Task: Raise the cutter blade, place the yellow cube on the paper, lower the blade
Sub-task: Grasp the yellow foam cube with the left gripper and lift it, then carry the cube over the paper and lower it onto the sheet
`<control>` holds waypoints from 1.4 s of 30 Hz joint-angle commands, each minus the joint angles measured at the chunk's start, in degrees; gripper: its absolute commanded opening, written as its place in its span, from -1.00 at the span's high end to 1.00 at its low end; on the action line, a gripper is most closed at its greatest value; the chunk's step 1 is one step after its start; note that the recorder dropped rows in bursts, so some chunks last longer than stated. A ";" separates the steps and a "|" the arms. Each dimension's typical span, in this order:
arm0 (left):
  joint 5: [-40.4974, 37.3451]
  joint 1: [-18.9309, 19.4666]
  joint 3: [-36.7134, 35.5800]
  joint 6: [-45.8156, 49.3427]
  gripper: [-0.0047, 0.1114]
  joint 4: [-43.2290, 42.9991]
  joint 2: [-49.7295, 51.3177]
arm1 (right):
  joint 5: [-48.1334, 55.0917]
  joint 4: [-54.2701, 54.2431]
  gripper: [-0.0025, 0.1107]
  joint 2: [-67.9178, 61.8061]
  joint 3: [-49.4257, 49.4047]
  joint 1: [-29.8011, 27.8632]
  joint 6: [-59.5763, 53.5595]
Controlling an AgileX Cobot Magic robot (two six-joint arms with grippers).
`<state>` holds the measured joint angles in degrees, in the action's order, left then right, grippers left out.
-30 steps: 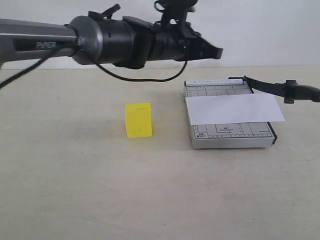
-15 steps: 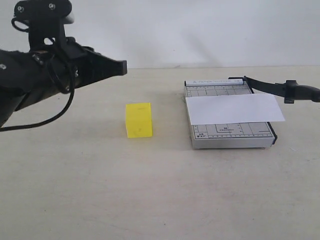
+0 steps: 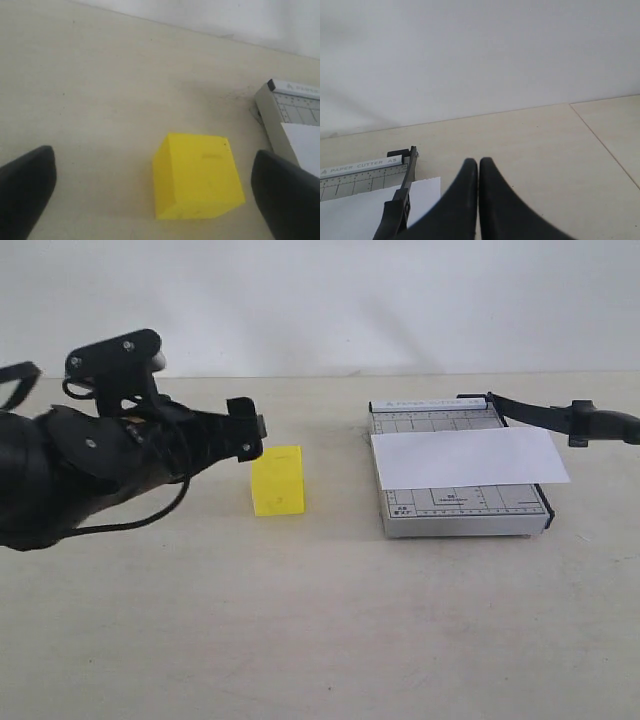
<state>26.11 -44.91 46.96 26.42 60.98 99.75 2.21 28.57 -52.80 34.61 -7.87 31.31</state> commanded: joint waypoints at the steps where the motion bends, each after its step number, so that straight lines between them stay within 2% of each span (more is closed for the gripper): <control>1: 0.74 -0.21 4.34 -5.38 -0.97 -8.30 6.74 | -0.34 0.39 0.94 0.14 0.08 -0.19 -0.36; 5: -0.94 -0.21 10.14 -5.47 -0.97 -12.50 12.76 | -0.73 0.39 0.94 0.14 0.08 -0.19 -0.36; 15: -4.68 -0.21 19.57 -5.47 -0.97 -12.25 22.60 | -0.73 0.39 0.94 0.14 0.08 -0.19 -0.36; 20: -8.15 -0.21 20.20 0.45 -0.92 -4.33 23.35 | -0.73 0.39 0.94 0.14 0.08 -0.19 -0.36; 22: -8.16 -0.21 20.20 5.48 -0.79 0.44 23.08 | -0.73 0.39 0.94 0.14 0.08 -0.19 -0.36; 24: -8.28 -0.21 20.20 13.38 -0.52 7.67 22.39 | -0.73 0.39 0.94 0.14 0.08 -0.19 -0.36; 26: -8.86 -0.21 20.20 23.61 -0.06 15.59 21.09 | -0.73 0.39 0.94 0.14 0.08 -0.19 -0.36; 28: -9.48 -0.21 20.20 34.72 0.50 22.72 19.11 | -0.73 0.39 0.94 0.14 0.08 -0.19 -0.36; 29: -9.45 -0.21 20.20 40.26 0.83 25.11 17.79 | -0.73 0.39 0.94 0.14 0.08 -0.19 -0.36; 33: -8.31 -0.21 20.20 55.76 0.84 30.10 10.99 | -0.73 0.39 0.94 0.14 0.08 -0.19 -0.19; 36: -10.58 -0.21 20.05 71.81 0.84 38.97 4.40 | -0.73 0.39 0.94 0.14 0.08 -0.19 -0.19; 37: -13.54 -0.21 19.36 74.55 0.84 38.97 2.68 | -0.73 0.39 0.94 0.14 0.08 -0.19 -0.19; 39: -26.11 -0.04 18.87 78.59 0.84 38.97 -0.10 | -0.73 0.39 0.94 0.14 0.08 -0.19 -0.19; 41: -38.64 0.92 19.93 80.54 0.84 38.97 0.41 | -0.73 0.39 0.94 0.14 0.08 -0.19 -0.19; 42: -41.81 1.08 21.15 80.72 0.84 38.97 1.63 | -0.73 0.39 0.94 0.14 0.08 -0.19 -0.19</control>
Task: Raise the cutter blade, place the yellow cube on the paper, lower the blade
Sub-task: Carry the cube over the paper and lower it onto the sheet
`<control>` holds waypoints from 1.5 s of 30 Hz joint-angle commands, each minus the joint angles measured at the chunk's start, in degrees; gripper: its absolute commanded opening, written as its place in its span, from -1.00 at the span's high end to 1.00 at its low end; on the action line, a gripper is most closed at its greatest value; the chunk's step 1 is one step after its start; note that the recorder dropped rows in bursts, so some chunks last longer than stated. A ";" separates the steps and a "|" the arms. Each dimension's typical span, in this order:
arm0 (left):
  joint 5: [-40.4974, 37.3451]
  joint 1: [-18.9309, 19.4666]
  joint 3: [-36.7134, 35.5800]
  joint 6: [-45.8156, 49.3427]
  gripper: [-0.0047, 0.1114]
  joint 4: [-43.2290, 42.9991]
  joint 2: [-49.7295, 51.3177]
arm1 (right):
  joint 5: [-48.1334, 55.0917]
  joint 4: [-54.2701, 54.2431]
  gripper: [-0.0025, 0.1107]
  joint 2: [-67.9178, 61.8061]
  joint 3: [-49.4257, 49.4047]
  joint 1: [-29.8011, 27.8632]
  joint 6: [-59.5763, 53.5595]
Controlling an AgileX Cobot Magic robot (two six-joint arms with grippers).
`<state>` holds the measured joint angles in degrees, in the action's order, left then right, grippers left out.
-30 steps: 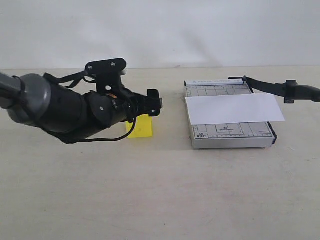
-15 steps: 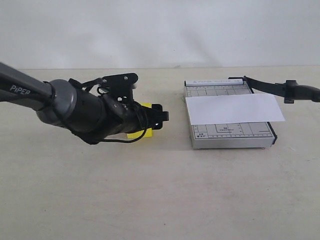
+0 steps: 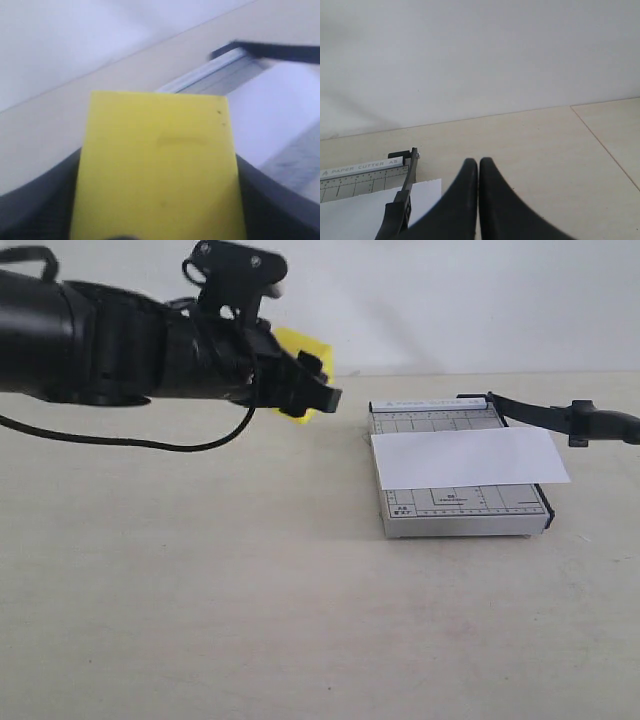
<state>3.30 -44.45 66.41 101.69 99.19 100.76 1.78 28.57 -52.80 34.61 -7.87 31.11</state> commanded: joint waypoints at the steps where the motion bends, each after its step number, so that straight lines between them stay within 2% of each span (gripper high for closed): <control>1: -19.67 0.62 2.93 5.45 0.84 0.76 1.89 | -0.29 0.39 0.94 0.14 0.08 -0.19 0.00; 6: -21.89 0.62 15.26 3.62 0.84 -0.93 13.13 | -0.18 0.39 0.94 0.14 0.08 -0.19 -0.22; 12: -29.43 0.60 34.21 -22.69 0.84 -28.68 26.84 | -0.34 0.39 0.94 0.14 0.08 -0.19 -0.67; 16: -40.51 0.60 48.03 -37.03 0.84 -47.37 34.74 | -0.46 0.39 0.94 0.14 0.08 -0.19 -1.14; 18: -46.08 0.49 54.00 -39.70 0.84 -50.82 37.87 | -0.46 0.39 0.94 0.14 0.08 -0.19 -1.14; 21: -46.92 0.49 59.78 -42.77 0.84 -51.83 40.81 | -0.04 0.39 0.94 0.14 0.08 -0.19 -1.26; 25: -46.72 0.85 64.26 -43.72 0.84 -55.13 43.85 | 0.07 0.39 0.94 0.14 0.08 -0.19 -1.26; 30: -48.74 0.85 65.94 -43.72 0.84 -60.63 46.93 | 0.07 0.39 0.94 0.14 0.08 -0.19 -1.26; 42: -48.08 1.07 66.20 -42.98 0.84 -60.82 48.01 | -0.04 0.39 0.94 0.14 0.08 -0.19 -1.26; 45: -48.08 1.07 66.20 -42.98 0.71 -60.71 48.01 | -0.04 0.39 0.94 0.14 0.08 -0.19 -1.26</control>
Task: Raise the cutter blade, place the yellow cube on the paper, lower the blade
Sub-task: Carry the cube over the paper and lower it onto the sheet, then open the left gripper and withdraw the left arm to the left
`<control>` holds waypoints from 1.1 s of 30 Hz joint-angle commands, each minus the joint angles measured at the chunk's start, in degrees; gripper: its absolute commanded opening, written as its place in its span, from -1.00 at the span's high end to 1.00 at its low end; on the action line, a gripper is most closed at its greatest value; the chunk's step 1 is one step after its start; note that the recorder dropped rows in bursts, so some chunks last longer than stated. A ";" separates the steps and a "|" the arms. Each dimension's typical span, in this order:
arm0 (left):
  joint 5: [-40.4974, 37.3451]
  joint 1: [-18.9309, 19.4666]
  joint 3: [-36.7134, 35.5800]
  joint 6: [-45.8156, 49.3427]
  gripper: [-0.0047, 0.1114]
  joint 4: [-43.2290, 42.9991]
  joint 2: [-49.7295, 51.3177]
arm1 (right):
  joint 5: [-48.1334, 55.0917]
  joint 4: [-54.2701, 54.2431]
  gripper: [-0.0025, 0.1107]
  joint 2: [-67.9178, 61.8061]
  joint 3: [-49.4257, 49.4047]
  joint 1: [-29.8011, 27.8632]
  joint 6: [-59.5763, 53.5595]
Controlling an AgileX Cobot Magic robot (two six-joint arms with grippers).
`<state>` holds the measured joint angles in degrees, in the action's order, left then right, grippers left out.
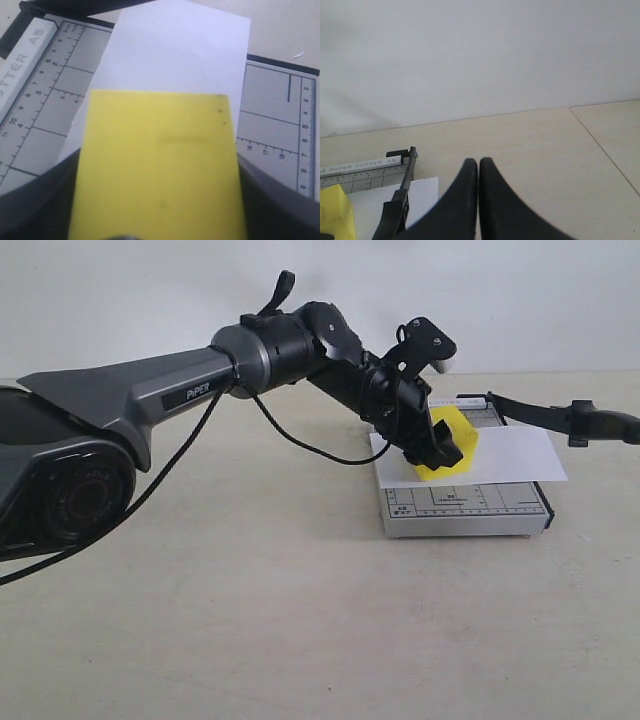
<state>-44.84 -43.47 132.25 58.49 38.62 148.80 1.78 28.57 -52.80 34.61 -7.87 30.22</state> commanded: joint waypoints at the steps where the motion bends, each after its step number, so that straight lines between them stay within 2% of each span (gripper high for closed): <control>1: 0.25 0.10 0.36 0.21 0.61 -0.14 -0.03 | -0.04 0.39 0.94 0.14 0.08 -0.19 -0.37; 3: 0.43 0.10 0.36 0.68 0.31 0.59 -0.03 | -0.04 0.39 0.94 0.14 0.08 -0.19 -0.37; 7: 3.10 0.10 0.36 -0.02 -0.45 3.90 -0.03 | -0.04 0.39 0.94 0.14 0.08 -0.19 -0.37; 10: 3.88 0.10 0.45 -0.02 -0.94 4.03 -0.80 | -0.04 0.39 0.94 0.14 0.08 -0.19 -0.37; 15: 4.55 0.23 0.45 -0.14 -0.97 3.55 -3.54 | 0.17 0.39 0.94 0.14 0.08 -0.19 -0.37; 19: 4.53 0.46 0.45 -6.40 -0.97 -2.08 -7.23 | 0.17 0.39 0.94 0.14 0.08 -0.19 -0.37; 21: 4.53 0.46 0.45 -9.49 -0.87 -6.22 -8.81 | 0.17 0.39 0.94 0.14 0.08 -0.19 -0.37; 22: 4.53 0.46 0.45 -11.22 -0.75 -8.64 -9.54 | 0.17 0.39 0.94 0.14 0.08 -0.19 -0.37; 24: 4.30 0.46 0.45 -14.96 -0.38 -12.40 -10.66 | 0.17 0.39 0.94 0.14 0.08 -0.19 -0.37; 28: 1.93 1.48 0.31 -25.52 0.81 -16.66 -11.29 | 0.17 0.39 0.94 0.14 0.08 -0.19 -0.37; 29: 1.77 1.77 0.02 -27.79 0.81 -16.66 -11.29 | 0.17 0.39 0.94 0.14 0.08 -0.19 -0.37; 31: 1.77 3.40 -1.99 -37.21 0.84 -16.66 -11.29 | 0.17 0.39 0.94 0.14 0.08 -0.19 -0.37; 32: 2.58 4.93 -4.33 -45.11 0.84 -16.66 -11.54 | 0.60 0.39 0.94 0.14 0.08 -0.19 -0.37; 33: 3.17 5.70 -5.64 -48.17 0.84 -16.66 -11.70 | 1.20 0.39 0.94 0.14 0.08 -0.19 -0.37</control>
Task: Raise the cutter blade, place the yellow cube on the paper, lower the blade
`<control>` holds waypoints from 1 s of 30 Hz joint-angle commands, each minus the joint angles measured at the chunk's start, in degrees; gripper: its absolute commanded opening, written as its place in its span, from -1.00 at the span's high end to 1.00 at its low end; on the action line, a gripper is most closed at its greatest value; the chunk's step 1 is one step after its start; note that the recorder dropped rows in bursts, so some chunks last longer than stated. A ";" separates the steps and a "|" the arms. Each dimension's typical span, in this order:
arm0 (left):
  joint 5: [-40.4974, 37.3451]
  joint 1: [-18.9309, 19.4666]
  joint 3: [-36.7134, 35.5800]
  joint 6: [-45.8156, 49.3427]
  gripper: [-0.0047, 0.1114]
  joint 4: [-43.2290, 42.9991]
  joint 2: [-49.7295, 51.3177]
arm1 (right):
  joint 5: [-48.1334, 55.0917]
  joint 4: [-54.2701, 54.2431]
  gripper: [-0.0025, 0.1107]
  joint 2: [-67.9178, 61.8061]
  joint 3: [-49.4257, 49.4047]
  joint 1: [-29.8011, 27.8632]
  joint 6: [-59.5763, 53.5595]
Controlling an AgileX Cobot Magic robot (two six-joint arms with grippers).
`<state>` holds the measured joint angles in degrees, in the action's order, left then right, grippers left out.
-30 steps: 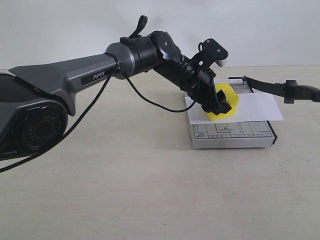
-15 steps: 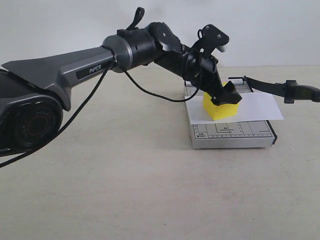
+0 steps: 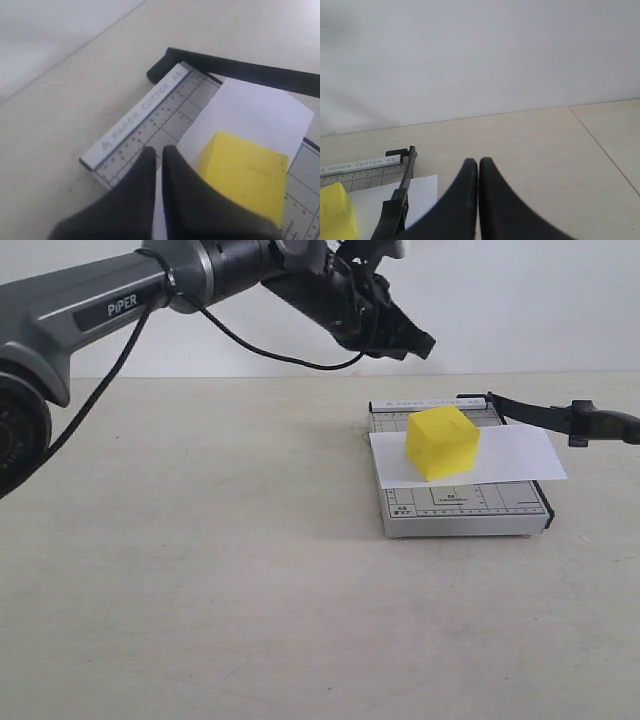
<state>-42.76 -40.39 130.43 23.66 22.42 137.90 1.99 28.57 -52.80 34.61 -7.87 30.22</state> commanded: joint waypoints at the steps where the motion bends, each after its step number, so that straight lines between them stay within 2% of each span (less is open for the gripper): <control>1: 2.50 3.97 -8.23 -17.85 0.84 -0.46 -2.05 | 2.03 0.39 0.94 0.14 0.08 -0.19 -0.37; 2: 3.41 4.42 -10.55 -18.96 0.84 -0.56 -3.12 | 2.65 0.39 0.94 0.14 0.08 -0.19 -0.37; 4: 12.13 5.75 -24.32 -20.88 0.84 -1.31 -9.84 | 3.82 0.39 0.94 0.14 0.08 -0.19 -0.37; 6: 26.53 6.84 -41.12 -21.57 0.84 -1.31 -18.72 | 3.38 0.39 0.94 0.14 0.08 -0.19 -0.37; 8: 44.96 9.09 -58.59 -24.11 0.84 -1.19 -29.54 | 2.46 0.39 0.94 0.14 0.08 -0.19 -0.37; 10: 60.58 13.30 -74.35 -22.45 0.84 -0.88 -41.21 | 1.63 0.39 0.94 0.14 0.08 -0.19 -0.37; 12: 68.43 20.79 -85.88 -18.22 0.84 -0.88 -50.91 | 0.75 0.39 0.94 0.14 0.08 -0.19 -0.37; 16: 66.25 34.15 -91.73 -10.85 0.84 -1.23 -61.65 | 0.19 0.39 0.94 0.14 0.08 -0.19 -0.96; 17: 62.34 41.16 -92.36 -6.93 0.84 -4.45 -65.79 | -0.53 0.39 0.94 0.14 0.08 -0.19 -2.66; 18: 60.17 43.85 -92.36 -6.14 0.84 -6.88 -67.22 | -0.96 0.39 0.94 0.14 0.08 -0.19 -3.44; 19: 55.89 48.46 -92.36 -8.76 0.84 -8.99 -70.76 | -2.77 0.39 0.94 0.14 0.08 -0.19 -5.34; 20: 53.45 50.14 -92.65 -12.10 0.84 -7.65 -73.21 | -4.46 0.39 0.94 0.14 0.08 -0.19 -5.87; 23: 51.56 48.59 -94.61 -12.14 0.84 -13.75 -79.86 | -4.64 0.39 0.94 0.14 0.08 -0.19 -6.17; 27: 46.80 48.60 -95.52 -12.55 0.84 -13.89 -98.02 | 0.27 0.39 0.94 0.14 0.08 -0.19 -5.25; 30: 38.69 48.60 -95.82 -11.24 0.84 -14.91 -111.19 | -0.81 0.39 0.94 0.14 0.08 -0.19 -5.25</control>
<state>1.98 8.56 35.15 11.80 8.62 35.27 1.69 28.78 -52.80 34.61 -7.87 24.66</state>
